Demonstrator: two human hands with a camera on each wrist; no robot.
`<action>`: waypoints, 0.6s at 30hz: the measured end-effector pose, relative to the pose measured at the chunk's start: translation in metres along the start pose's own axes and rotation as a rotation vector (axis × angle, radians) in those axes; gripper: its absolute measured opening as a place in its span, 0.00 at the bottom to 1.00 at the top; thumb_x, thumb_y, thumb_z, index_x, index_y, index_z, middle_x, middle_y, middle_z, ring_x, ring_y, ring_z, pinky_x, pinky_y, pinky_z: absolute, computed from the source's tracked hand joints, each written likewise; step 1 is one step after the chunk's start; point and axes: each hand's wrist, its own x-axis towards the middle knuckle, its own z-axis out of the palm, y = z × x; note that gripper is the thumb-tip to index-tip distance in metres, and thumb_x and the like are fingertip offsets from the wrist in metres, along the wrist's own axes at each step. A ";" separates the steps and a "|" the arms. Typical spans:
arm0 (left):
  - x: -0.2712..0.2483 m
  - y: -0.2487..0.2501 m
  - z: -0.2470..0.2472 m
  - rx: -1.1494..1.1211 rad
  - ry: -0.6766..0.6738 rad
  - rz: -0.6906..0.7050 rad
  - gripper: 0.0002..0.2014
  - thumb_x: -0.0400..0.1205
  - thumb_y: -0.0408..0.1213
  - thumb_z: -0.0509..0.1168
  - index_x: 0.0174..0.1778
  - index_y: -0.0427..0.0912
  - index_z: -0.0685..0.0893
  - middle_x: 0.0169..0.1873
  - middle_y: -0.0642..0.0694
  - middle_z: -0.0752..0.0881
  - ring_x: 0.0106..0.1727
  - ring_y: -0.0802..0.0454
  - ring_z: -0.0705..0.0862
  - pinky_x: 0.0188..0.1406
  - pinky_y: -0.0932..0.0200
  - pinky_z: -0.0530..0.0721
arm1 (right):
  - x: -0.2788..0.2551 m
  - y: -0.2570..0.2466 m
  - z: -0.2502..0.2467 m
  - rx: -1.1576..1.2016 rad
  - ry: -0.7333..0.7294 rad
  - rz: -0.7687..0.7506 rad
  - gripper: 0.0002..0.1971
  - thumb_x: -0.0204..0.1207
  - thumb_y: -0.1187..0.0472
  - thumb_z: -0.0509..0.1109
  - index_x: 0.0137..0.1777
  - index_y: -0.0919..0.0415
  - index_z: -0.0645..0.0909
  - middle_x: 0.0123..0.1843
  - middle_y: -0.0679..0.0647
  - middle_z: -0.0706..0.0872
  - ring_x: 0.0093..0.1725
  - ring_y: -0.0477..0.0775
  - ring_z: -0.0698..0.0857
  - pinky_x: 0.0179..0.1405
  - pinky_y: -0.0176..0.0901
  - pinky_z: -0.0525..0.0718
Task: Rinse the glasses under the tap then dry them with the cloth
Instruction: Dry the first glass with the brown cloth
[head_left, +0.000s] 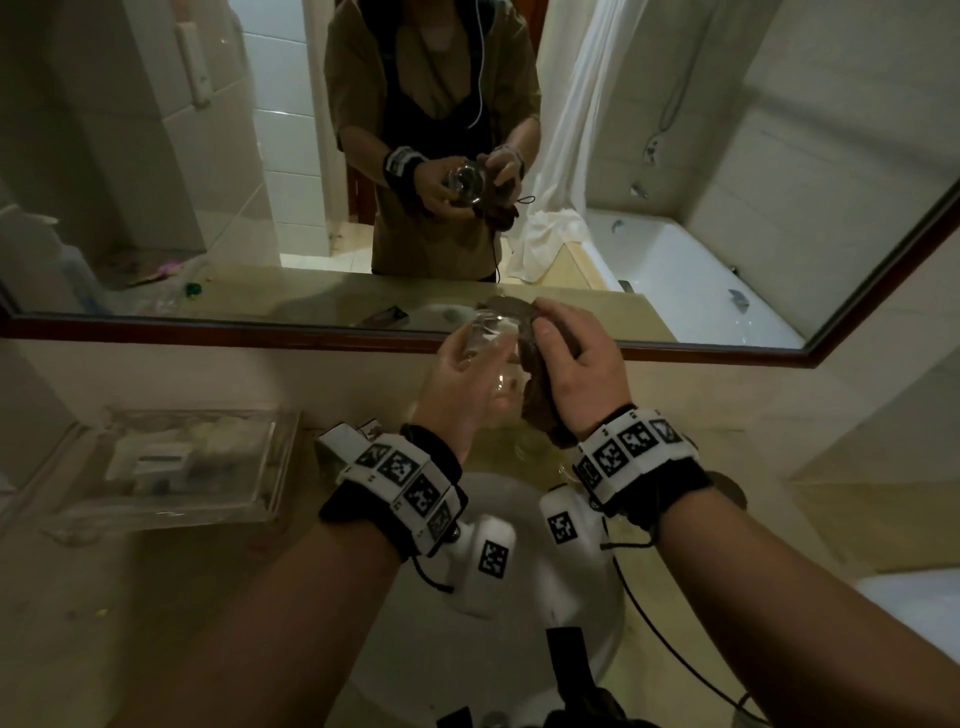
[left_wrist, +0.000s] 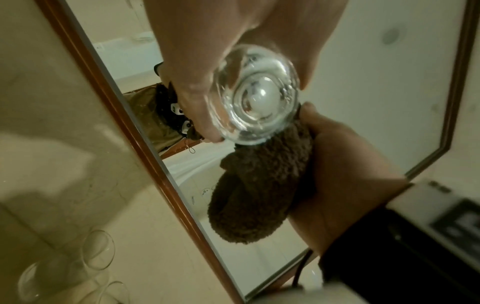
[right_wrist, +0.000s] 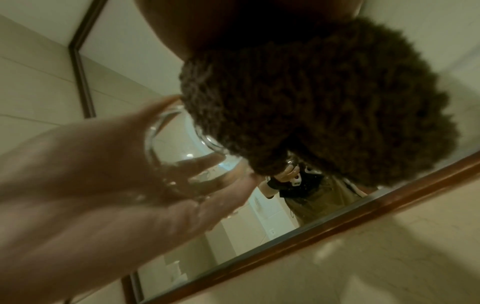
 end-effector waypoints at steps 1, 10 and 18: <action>0.002 -0.002 0.000 -0.025 0.015 0.028 0.20 0.81 0.45 0.69 0.69 0.50 0.76 0.58 0.46 0.87 0.53 0.49 0.89 0.47 0.51 0.88 | -0.004 -0.001 0.001 -0.004 -0.010 -0.025 0.18 0.79 0.55 0.63 0.66 0.59 0.81 0.62 0.52 0.82 0.63 0.47 0.79 0.69 0.46 0.76; -0.003 0.002 0.001 0.020 -0.180 0.052 0.25 0.78 0.44 0.70 0.71 0.57 0.74 0.59 0.48 0.87 0.61 0.43 0.87 0.58 0.45 0.85 | -0.014 0.004 -0.009 0.038 0.054 0.013 0.21 0.80 0.53 0.58 0.69 0.57 0.79 0.61 0.44 0.80 0.64 0.43 0.78 0.70 0.43 0.75; -0.007 0.008 0.017 0.213 -0.248 0.103 0.09 0.86 0.35 0.61 0.57 0.55 0.79 0.35 0.60 0.88 0.35 0.69 0.86 0.34 0.73 0.82 | -0.020 0.006 -0.022 -0.017 0.098 0.017 0.18 0.81 0.56 0.62 0.69 0.59 0.79 0.61 0.47 0.81 0.62 0.42 0.77 0.68 0.35 0.73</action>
